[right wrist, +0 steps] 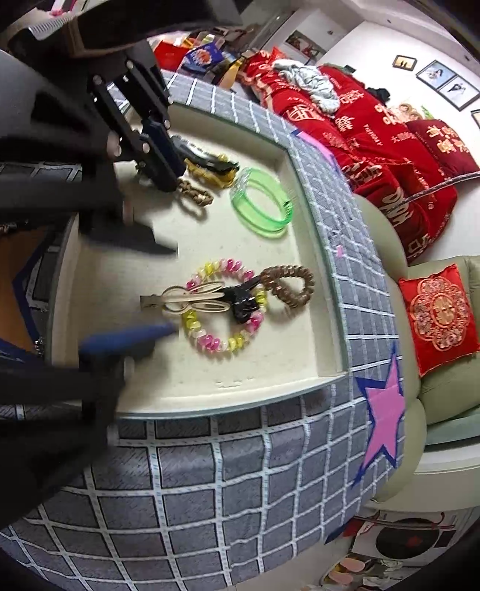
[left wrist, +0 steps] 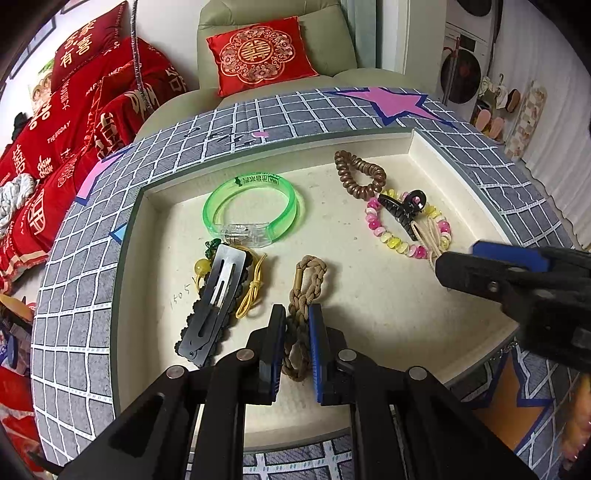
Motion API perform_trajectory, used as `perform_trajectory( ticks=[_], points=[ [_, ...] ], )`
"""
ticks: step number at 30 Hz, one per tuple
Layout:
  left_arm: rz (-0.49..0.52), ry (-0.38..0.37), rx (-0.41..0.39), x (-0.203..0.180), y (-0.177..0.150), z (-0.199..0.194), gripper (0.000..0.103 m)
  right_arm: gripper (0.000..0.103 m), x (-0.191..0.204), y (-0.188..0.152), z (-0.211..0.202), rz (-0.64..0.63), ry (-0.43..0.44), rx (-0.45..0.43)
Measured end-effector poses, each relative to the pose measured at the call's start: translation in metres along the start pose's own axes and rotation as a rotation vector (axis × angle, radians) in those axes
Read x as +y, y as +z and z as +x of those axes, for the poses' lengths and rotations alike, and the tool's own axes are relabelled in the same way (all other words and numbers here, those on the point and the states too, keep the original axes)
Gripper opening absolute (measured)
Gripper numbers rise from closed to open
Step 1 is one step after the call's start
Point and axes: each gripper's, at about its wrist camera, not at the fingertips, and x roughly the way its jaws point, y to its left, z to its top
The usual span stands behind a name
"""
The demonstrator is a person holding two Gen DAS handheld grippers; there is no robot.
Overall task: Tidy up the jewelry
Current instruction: 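Carry the rope bracelet and beige clip into the tray and open both tools, then withdraw both open tools from the tray toward the silver jewelry on the star mat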
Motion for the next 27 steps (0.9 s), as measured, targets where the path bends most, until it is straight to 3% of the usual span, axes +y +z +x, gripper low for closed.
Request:
perform_trajectory(
  ticks=[6,15,16,18,20,24,27],
  points=[
    [-0.015,-0.006,-0.011,0.002,0.002,-0.008,0.021,0.057,0.0,0.001,-0.029,0.032,0.022,-0.066],
    [-0.06,0.011,-0.053,0.013,0.003,-0.029,0.023,0.058,-0.009,-0.013,-0.061,0.08,0.066,-0.097],
    [-0.064,0.015,-0.059,0.014,0.002,-0.031,0.053,0.059,-0.011,-0.016,-0.066,0.088,0.072,-0.099],
    [-0.08,0.028,-0.079,0.017,0.0,-0.038,0.103,0.062,-0.013,-0.02,-0.071,0.095,0.075,-0.103],
    [-0.091,0.038,-0.143,0.019,-0.004,-0.051,0.103,0.066,-0.014,-0.024,-0.077,0.095,0.072,-0.109],
    [-0.074,0.043,-0.132,0.018,-0.007,-0.06,0.103,0.071,-0.018,-0.033,-0.086,0.102,0.065,-0.11],
    [-0.066,0.04,-0.141,0.016,-0.015,-0.07,0.103,0.081,-0.023,-0.042,-0.093,0.116,0.067,-0.115]
  ],
)
